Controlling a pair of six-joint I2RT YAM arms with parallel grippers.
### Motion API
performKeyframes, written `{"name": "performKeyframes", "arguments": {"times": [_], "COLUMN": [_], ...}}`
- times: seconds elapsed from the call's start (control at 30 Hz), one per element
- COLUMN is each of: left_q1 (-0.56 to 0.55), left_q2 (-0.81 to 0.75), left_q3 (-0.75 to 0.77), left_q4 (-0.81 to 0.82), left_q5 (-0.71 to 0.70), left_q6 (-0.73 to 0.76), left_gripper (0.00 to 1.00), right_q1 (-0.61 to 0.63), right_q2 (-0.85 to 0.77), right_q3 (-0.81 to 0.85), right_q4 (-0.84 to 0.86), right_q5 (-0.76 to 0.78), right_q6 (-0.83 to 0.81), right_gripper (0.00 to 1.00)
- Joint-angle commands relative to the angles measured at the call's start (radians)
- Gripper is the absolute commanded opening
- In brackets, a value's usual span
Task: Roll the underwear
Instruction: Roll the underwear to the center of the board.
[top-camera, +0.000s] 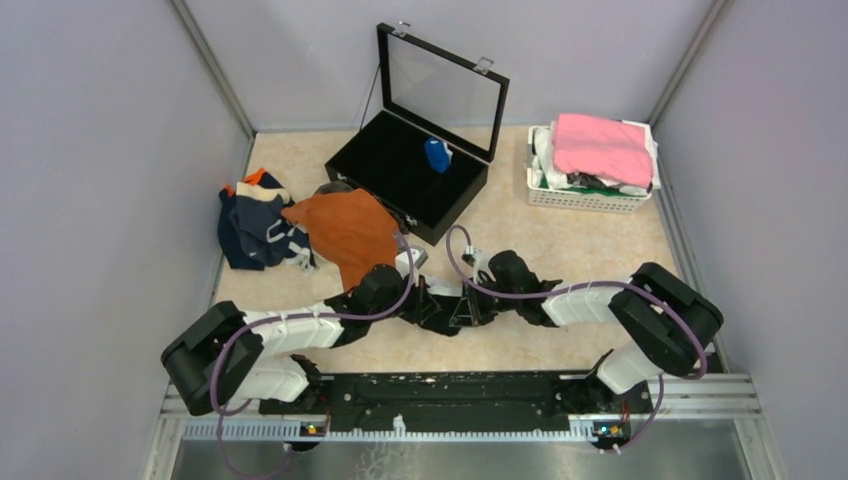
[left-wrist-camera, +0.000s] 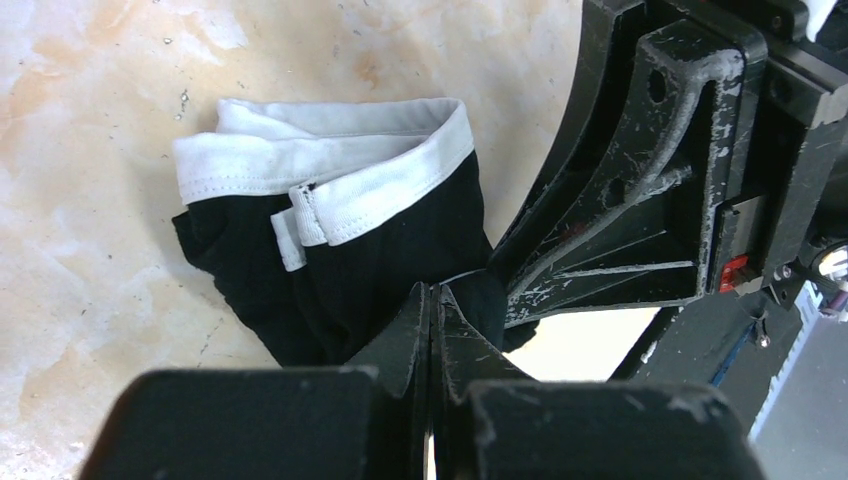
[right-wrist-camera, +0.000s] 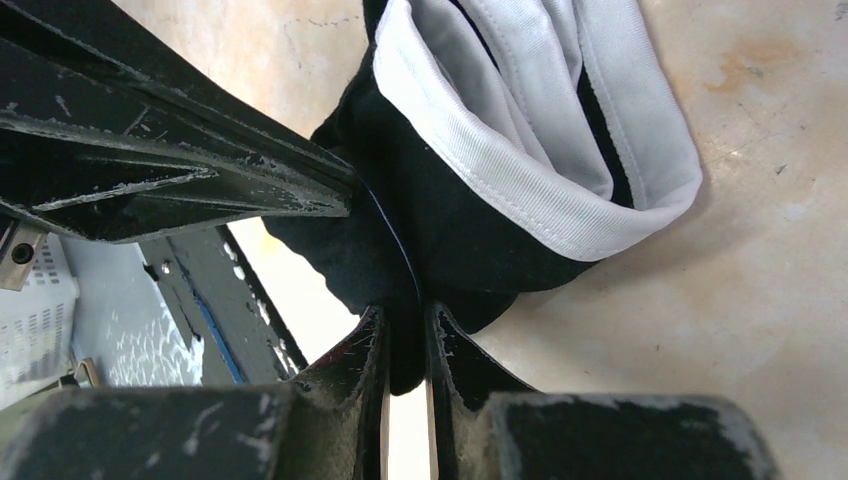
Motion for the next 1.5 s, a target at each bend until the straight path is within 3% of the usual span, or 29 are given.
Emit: {"name": "performKeyframes", "arguments": {"times": [0.0,0.17,0.5,0.83,1.13,1.47], "left_q1": [-0.005,-0.005,-0.068,-0.085,-0.085,-0.085], "left_q2": [0.020,-0.019,-0.163,-0.033,-0.011,-0.058], "left_q3": [-0.043,-0.024,0.034,0.002,-0.041,-0.077], "left_q4": [-0.025,-0.051,-0.140,-0.044,-0.113,-0.155], "left_q5": [-0.030,-0.009,-0.059,-0.030,-0.217,-0.282], "left_q6": [-0.004,-0.011,-0.047,-0.073,-0.167,-0.209], "left_gripper": [0.00,0.00,0.00,0.00,0.00,0.00], "right_q1": [-0.011,-0.010,-0.010,-0.011,-0.010,-0.011], "right_q2": [-0.009,-0.011,-0.011,-0.008,-0.022,-0.059], "right_q3": [-0.022,-0.017,-0.024,-0.025,-0.029,-0.021], "right_q4": [-0.107,-0.114,-0.111,-0.109,-0.115,-0.121], "right_q5": [0.093,0.096,0.101,0.100,0.112,0.134], "right_q6": [-0.025,-0.026,-0.026,-0.026,-0.026,-0.022], "right_gripper": [0.12,0.06,0.06,0.06,0.14,0.20]}}
